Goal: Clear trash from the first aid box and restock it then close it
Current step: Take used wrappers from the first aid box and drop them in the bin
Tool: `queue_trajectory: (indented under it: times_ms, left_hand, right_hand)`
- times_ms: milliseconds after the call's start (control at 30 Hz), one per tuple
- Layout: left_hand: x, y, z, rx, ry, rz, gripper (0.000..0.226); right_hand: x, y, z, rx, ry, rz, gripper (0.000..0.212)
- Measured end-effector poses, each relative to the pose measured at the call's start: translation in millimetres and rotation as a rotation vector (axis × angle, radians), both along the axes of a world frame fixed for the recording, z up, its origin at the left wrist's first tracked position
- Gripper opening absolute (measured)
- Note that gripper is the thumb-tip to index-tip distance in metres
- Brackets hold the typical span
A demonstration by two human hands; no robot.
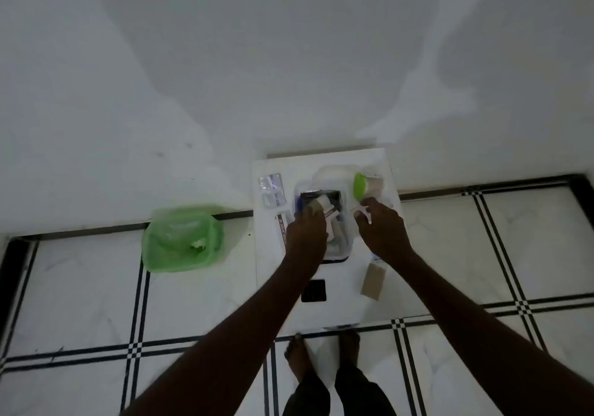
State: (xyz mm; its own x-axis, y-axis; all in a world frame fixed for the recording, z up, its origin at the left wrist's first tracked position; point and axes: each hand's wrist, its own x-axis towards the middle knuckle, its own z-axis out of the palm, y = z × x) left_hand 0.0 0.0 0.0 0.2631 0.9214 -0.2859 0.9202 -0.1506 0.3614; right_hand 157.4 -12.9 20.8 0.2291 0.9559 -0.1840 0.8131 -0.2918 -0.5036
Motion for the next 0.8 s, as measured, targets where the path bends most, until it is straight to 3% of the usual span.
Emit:
queue_trajectory:
  times_ms: [133,267,400,700,800]
  left_hand:
    - [10.3,5.2,8.2,-0.068,-0.042,0.114,0.032]
    - [15.1,13.4,20.3,0.108,-0.034,0.154,0.032]
    - [10.2,23.4,20.0,0.154,-0.099,0.373,0.036]
    - [5.7,35.8,9.3,-0.027,-0.238,0.623,0.025]
    - [1.2,36.7,2.3,-0.112,-0.323,0.669,0.022]
  right_hand:
    - [11.9,-2.3,-10.6,-0.008,0.020,-0.064,0.030]
    - [24.6,-5.5,-22.0,-0.026,0.058,-0.101,0.027]
    - [37.9,-3.2,-31.2,0.005,-0.033,-0.200,0.028]
    - [67.8,13.8,-81.9,-0.200,-0.271,-0.260,0.038]
    - [73.0,16.4,-93.3,-0.193,-0.283,-0.259,0.029]
